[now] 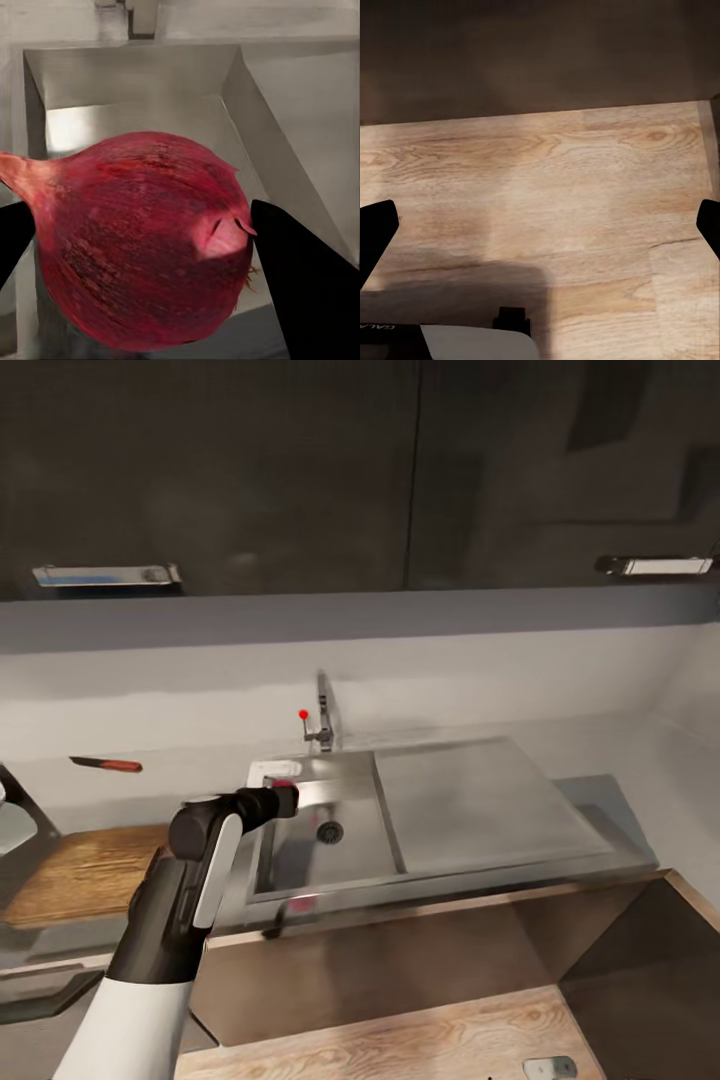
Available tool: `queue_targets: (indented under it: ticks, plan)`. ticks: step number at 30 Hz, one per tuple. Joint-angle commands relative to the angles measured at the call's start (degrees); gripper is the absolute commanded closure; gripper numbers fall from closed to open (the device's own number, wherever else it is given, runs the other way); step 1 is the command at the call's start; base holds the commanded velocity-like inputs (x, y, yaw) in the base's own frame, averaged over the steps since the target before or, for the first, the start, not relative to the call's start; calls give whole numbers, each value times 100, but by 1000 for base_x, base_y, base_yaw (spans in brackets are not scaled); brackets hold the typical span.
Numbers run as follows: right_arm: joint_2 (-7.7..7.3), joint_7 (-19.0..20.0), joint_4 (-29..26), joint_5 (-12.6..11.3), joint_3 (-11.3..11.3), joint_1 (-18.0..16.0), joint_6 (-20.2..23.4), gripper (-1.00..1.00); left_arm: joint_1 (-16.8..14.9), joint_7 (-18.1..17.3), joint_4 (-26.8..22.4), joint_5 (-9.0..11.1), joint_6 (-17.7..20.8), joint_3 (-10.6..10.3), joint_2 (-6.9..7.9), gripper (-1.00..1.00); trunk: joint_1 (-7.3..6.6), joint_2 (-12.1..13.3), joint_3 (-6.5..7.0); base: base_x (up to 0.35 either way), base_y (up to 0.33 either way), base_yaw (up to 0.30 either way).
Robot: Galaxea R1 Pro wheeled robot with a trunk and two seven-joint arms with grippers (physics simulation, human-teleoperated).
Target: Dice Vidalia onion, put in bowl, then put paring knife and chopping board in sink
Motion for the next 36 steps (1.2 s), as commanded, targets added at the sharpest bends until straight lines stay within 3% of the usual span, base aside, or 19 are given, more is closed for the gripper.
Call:
queue_targets:
  ticks: [1, 18, 36]
  plan:
    - [-4, 7, 2, 0, 13, -4, -17, -100, -1, 28, -6, 39, 23, 1, 0, 100, 2, -11, -2, -107, 220, 0]
    - [5, 1, 2, 0, 12, -4, -19, -100, 14, 27, -15, 42, 30, 0, 0, 100, 2, -11, 153, -37, 305, 4]
    - [8, -131, 2, 0, 8, -4, -19, -100, 38, 27, 56, 48, 30, -1, 45, 100, 2, -11, 306, -12, 318, 93]
